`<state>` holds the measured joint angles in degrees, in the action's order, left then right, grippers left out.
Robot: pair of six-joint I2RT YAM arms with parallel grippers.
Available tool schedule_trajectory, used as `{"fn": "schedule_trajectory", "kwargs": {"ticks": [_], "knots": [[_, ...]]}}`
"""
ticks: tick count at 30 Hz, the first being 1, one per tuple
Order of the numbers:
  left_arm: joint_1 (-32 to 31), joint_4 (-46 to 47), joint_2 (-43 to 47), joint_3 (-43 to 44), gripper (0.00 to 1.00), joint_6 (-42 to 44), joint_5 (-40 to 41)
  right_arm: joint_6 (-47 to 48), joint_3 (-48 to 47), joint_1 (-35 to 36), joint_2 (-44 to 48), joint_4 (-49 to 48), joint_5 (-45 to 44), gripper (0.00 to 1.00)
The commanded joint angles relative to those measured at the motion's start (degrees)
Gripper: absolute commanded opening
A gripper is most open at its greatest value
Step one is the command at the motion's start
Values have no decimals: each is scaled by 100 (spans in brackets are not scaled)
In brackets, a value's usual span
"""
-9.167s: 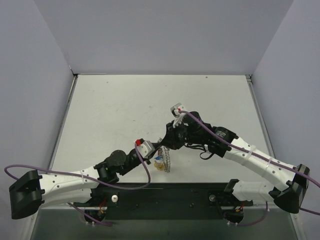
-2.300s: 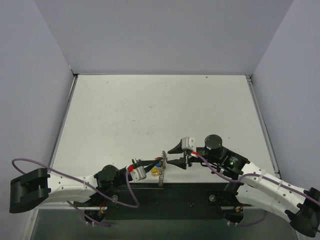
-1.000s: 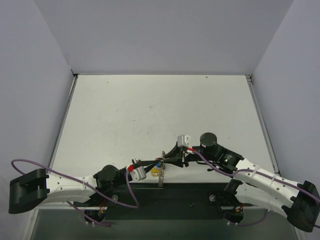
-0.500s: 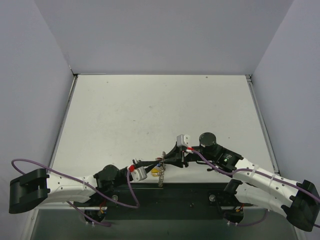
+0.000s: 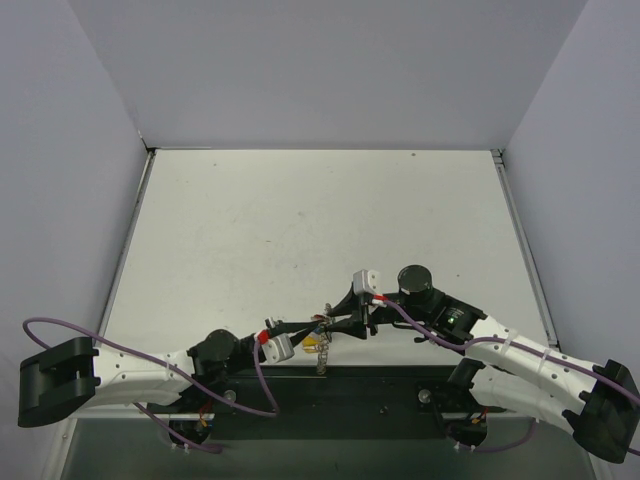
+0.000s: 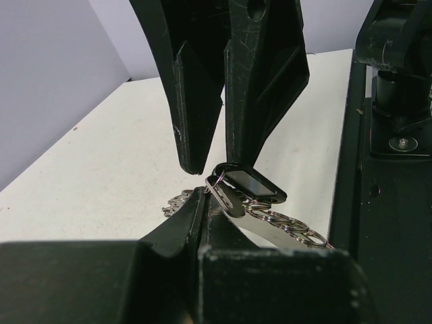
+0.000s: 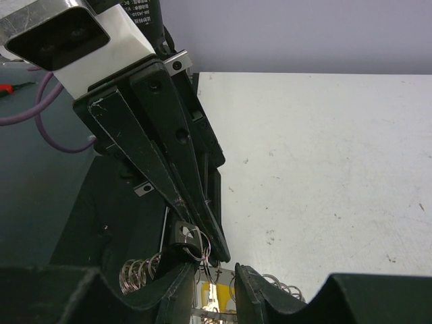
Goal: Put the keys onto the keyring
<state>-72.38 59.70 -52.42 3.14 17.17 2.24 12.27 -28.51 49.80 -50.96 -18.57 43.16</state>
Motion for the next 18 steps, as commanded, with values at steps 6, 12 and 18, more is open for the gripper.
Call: {"fn": "schedule_trajectory", "kwargs": {"ticks": [6, 12, 18], "knots": [[-13, 560, 4, 328, 0, -108, -224, 135, -225, -23, -63, -296, 299, 25], [-4, 630, -5, 345, 0, -117, -224, 109, -234, -23, -134, -297, 307, 22], [-4, 630, 4, 381, 0, -117, -224, 117, -251, -32, -125, -297, 281, 12]]}}
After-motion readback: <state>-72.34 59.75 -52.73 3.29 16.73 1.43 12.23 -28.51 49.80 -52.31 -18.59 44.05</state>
